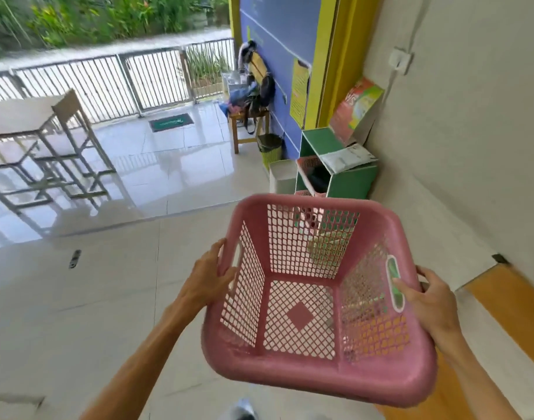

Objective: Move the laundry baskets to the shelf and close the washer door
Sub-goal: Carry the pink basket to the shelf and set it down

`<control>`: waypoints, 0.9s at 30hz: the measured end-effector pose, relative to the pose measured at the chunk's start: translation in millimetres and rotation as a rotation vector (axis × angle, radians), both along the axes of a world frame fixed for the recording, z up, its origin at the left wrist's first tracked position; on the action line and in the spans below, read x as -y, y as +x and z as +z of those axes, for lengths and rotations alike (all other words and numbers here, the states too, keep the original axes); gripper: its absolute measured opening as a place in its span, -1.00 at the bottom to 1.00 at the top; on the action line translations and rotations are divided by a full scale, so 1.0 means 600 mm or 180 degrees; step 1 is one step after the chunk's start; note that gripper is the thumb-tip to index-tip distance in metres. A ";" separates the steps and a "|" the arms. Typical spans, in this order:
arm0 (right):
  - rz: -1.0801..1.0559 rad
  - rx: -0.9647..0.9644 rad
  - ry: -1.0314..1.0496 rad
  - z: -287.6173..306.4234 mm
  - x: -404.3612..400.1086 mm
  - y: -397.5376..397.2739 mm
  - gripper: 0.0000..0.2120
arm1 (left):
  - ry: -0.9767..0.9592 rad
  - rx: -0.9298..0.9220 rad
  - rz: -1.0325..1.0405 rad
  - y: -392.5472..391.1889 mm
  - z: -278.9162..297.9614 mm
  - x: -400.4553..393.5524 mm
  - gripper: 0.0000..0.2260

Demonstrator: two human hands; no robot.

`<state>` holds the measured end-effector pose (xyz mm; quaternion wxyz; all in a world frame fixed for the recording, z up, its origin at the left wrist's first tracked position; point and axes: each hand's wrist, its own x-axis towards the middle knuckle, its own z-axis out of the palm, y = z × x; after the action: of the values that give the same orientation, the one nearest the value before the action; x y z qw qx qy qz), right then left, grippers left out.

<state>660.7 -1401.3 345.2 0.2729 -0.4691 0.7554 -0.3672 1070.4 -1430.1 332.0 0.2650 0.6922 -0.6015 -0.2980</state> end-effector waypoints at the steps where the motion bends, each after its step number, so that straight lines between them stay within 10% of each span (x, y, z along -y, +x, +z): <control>1: -0.0169 0.0052 0.0001 0.000 0.008 0.005 -0.65 | 0.0065 0.0023 -0.0176 0.000 0.008 0.045 -0.37; 13: -0.2370 0.0526 -0.0414 -0.077 0.094 -0.027 -0.65 | -0.0244 0.0521 -0.2252 -0.236 0.019 0.521 -0.31; 27: -0.3437 0.0834 0.0003 -0.275 0.365 -0.086 -0.62 | -0.0030 0.1162 -0.3030 -0.495 -0.157 0.897 -0.38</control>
<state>609.1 -1620.4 179.9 0.1379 0.0343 0.8484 -0.5099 773.3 -1968.3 237.8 -0.0065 0.3811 -0.8880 -0.2573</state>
